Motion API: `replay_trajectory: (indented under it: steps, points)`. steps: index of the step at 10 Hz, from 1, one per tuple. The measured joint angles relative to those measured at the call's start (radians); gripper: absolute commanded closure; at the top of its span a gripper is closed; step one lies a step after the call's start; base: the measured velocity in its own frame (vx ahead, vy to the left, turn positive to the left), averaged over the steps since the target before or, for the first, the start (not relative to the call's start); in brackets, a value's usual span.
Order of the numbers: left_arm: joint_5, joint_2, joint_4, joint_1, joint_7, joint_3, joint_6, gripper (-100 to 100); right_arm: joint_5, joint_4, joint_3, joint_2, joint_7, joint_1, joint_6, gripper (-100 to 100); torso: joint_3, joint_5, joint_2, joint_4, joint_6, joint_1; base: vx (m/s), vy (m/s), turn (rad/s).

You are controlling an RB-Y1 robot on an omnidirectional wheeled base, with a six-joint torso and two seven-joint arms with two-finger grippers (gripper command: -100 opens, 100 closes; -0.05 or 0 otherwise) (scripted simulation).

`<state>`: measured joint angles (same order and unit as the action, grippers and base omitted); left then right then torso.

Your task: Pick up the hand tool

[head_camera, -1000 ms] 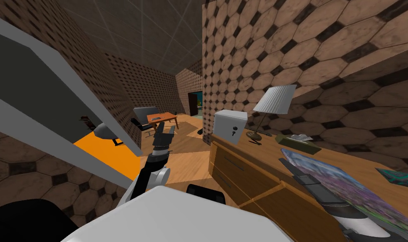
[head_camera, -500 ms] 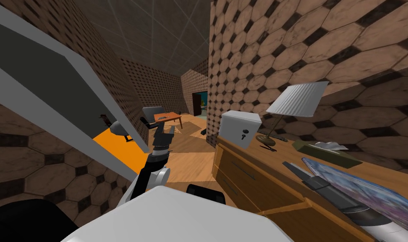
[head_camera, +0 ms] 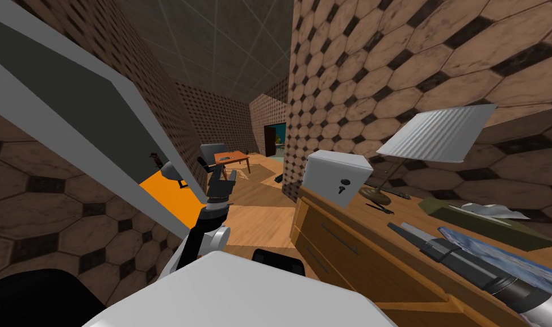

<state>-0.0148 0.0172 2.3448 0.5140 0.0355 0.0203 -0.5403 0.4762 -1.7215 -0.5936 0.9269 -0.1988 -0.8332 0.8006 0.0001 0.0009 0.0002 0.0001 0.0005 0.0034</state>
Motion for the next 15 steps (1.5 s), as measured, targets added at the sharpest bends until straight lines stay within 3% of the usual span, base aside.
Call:
replay_trajectory:
  steps: [6,12,15]
  points:
    - [0.0,0.0,0.0,0.0,0.0,0.0,0.0,0,0.154,0.071,-0.059,0.148,-0.01,-0.046,0.017,-100,0.0,0.0,0.0,0.0,0.0,-0.001,0.035,0.031,0.074]
    - [0.0,0.0,0.0,0.0,0.0,0.0,0.0,0,0.314,0.177,-0.081,0.301,-0.004,-0.06,0.039,-100,0.0,-0.001,0.0,0.0,0.0,-0.002,0.036,0.018,0.057]
    - [0.0,0.0,0.0,0.0,0.0,0.0,0.0,0,0.394,0.205,-0.091,0.356,-0.001,-0.077,0.041,-100,0.001,-0.001,0.001,0.0,0.001,-0.003,0.032,0.009,0.043]
